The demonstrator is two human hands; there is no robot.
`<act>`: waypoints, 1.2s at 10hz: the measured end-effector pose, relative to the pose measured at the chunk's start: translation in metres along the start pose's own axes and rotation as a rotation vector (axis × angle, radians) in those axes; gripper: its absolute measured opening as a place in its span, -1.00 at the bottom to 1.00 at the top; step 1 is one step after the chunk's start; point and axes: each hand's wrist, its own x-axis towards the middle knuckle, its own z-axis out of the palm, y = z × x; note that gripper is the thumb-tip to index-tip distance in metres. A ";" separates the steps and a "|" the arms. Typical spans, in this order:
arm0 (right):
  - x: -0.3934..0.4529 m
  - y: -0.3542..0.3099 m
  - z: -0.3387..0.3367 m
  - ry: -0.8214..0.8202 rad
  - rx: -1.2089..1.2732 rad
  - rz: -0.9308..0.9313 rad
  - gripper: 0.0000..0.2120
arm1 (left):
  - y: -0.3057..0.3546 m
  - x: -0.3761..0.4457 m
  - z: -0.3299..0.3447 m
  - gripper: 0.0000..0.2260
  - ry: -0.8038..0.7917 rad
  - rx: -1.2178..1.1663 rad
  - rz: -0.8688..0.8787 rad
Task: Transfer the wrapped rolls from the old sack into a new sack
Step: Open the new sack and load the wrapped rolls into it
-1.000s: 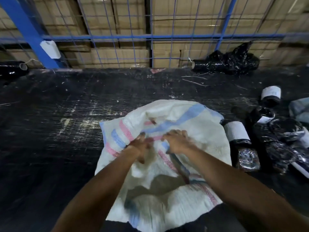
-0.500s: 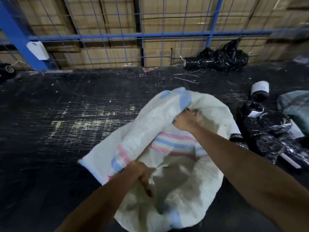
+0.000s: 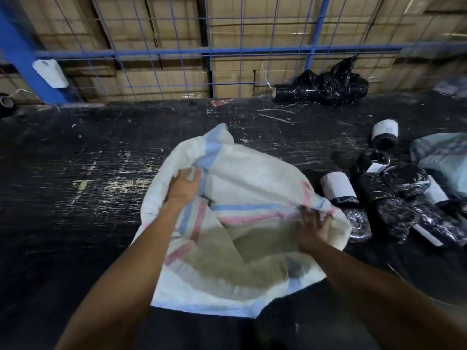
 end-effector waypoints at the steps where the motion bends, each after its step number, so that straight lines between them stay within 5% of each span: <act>1: 0.001 0.029 -0.035 0.045 -0.281 0.033 -0.47 | -0.022 0.024 -0.005 -0.29 -0.039 0.022 -0.024; 2: 0.015 0.028 -0.075 0.064 -0.370 0.088 -0.44 | -0.012 0.004 0.004 -0.24 -0.083 -0.040 0.067; 3: 0.023 0.018 -0.096 0.109 -0.455 0.088 -0.43 | -0.005 -0.026 0.034 -0.08 -0.263 0.250 0.198; 4: 0.019 -0.001 -0.097 0.149 -0.338 0.051 -0.37 | -0.016 -0.059 0.071 -0.07 -0.515 0.753 0.342; 5: 0.012 -0.020 -0.078 0.176 -0.068 -0.037 -0.25 | -0.041 -0.092 0.101 -0.12 -0.666 0.886 0.293; 6: -0.001 -0.040 -0.055 -0.013 0.349 -0.280 -0.22 | -0.054 -0.099 0.115 -0.17 -0.738 0.723 0.127; 7: -0.020 -0.051 -0.023 -0.349 0.507 -0.511 -0.34 | -0.027 -0.088 0.106 -0.53 -0.589 0.439 0.112; 8: -0.031 -0.052 0.008 -0.315 0.254 -0.648 -0.21 | 0.019 -0.060 0.089 -0.48 -0.410 0.277 0.181; 9: -0.031 -0.049 0.030 -0.391 0.251 -0.623 -0.33 | 0.067 -0.034 0.076 -0.34 -0.321 -0.136 0.208; 10: -0.016 -0.051 0.068 -0.188 0.471 -0.535 -0.37 | 0.096 -0.005 0.069 -0.31 -0.173 -0.393 0.198; 11: -0.008 -0.035 0.028 -0.207 0.373 -0.613 -0.55 | 0.102 -0.006 0.073 -0.30 -0.153 -0.411 0.234; 12: 0.001 -0.028 -0.010 -0.099 0.665 -0.385 -0.37 | 0.077 -0.033 0.096 -0.27 -0.191 -0.374 0.264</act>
